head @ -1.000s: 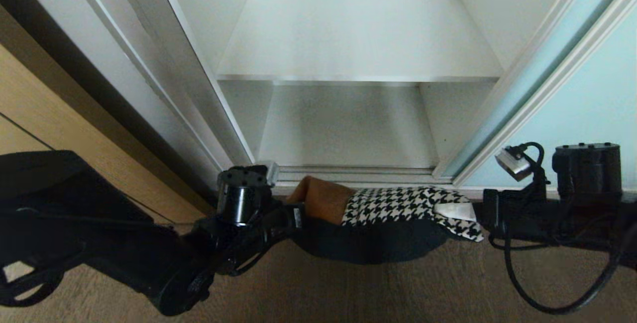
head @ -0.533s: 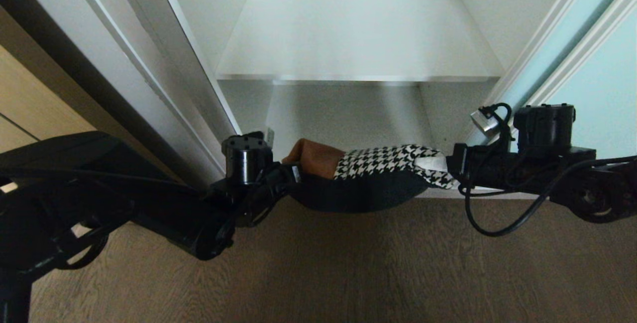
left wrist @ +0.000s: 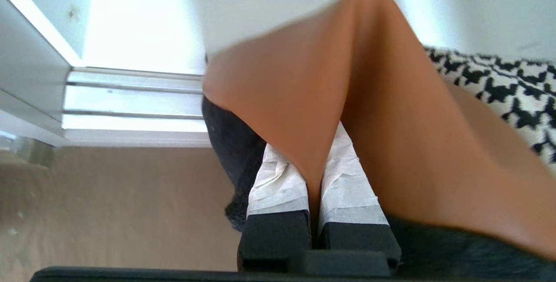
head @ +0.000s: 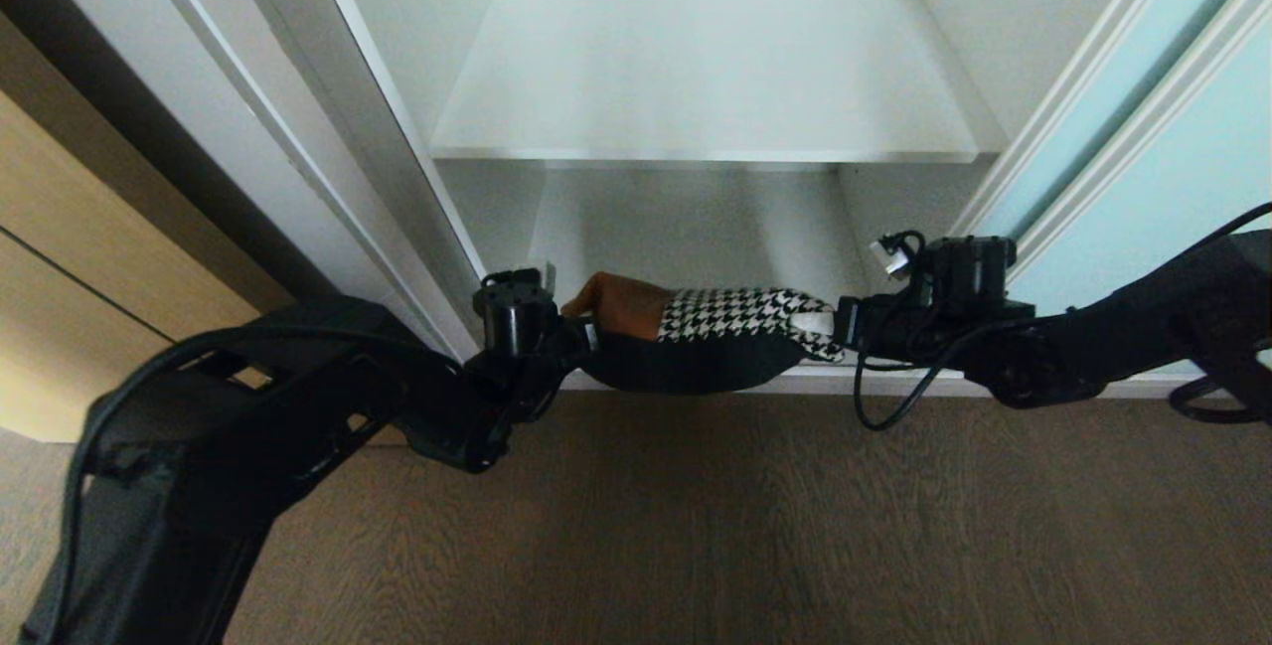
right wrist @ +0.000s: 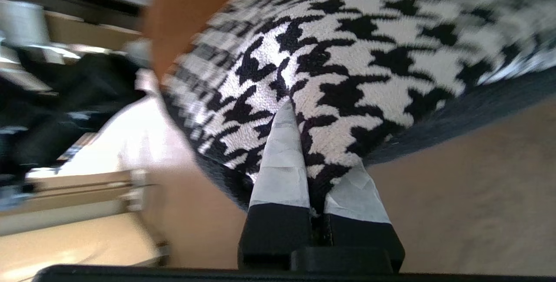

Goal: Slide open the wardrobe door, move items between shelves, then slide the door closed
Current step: Place the pillow on the lower shelf

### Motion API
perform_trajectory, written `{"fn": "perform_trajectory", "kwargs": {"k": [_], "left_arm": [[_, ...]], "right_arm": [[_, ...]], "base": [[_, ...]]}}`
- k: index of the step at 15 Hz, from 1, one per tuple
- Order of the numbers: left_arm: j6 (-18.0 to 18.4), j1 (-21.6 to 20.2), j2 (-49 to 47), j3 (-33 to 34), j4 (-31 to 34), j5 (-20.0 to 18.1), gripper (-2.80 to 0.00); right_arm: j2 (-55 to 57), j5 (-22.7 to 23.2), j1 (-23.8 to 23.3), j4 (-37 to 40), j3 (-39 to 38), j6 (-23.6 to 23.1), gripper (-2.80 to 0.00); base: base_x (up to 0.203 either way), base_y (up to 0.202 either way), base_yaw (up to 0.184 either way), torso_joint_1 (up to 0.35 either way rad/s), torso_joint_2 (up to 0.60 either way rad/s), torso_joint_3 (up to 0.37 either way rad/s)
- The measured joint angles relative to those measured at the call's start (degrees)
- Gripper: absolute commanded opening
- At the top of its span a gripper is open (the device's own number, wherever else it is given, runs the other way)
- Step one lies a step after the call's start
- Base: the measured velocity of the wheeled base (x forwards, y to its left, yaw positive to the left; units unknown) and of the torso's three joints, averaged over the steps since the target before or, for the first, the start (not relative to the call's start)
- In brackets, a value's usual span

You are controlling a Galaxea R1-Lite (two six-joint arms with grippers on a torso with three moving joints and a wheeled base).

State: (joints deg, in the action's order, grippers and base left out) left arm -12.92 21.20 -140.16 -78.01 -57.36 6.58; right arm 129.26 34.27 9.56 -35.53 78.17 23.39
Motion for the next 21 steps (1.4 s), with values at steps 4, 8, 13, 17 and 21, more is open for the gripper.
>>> {"fn": "perform_trajectory", "kwargs": {"k": [4, 8, 13, 17, 21], "left_arm": [[2.0, -1.5, -8.4, -8.6, 0.2, 0.1, -2.80], [3.2, -1.5, -7.5, -12.3, 0.7, 0.1, -2.80], [5.4, -1.7, -2.8, -19.7, 0.8, 0.3, -2.80], [5.6, -2.6, -5.0, -20.8, -0.8, -0.1, -2.80], [6.3, -3.3, -15.4, -28.2, 6.6, -0.4, -2.80]], "right_arm": [[12.2, -6.1, -0.8, 1.0, 11.8, -2.6, -2.80], [13.3, -6.5, -1.3, 1.0, 14.9, -2.6, -2.80], [10.3, -6.4, -1.4, 1.3, 23.5, -2.1, -2.80], [11.8, -6.2, -1.6, 1.0, 28.7, -1.6, -2.80], [21.8, -5.5, -2.4, 5.5, 32.6, -4.8, -2.80]], "base": [[0.000, 0.000, 0.000, 0.000, 0.00, 0.000], [0.000, 0.000, 0.000, 0.000, 0.00, 0.000], [0.000, 0.000, 0.000, 0.000, 0.00, 0.000], [0.000, 0.000, 0.000, 0.000, 0.00, 0.000], [0.000, 0.000, 0.000, 0.000, 0.00, 0.000]]}}
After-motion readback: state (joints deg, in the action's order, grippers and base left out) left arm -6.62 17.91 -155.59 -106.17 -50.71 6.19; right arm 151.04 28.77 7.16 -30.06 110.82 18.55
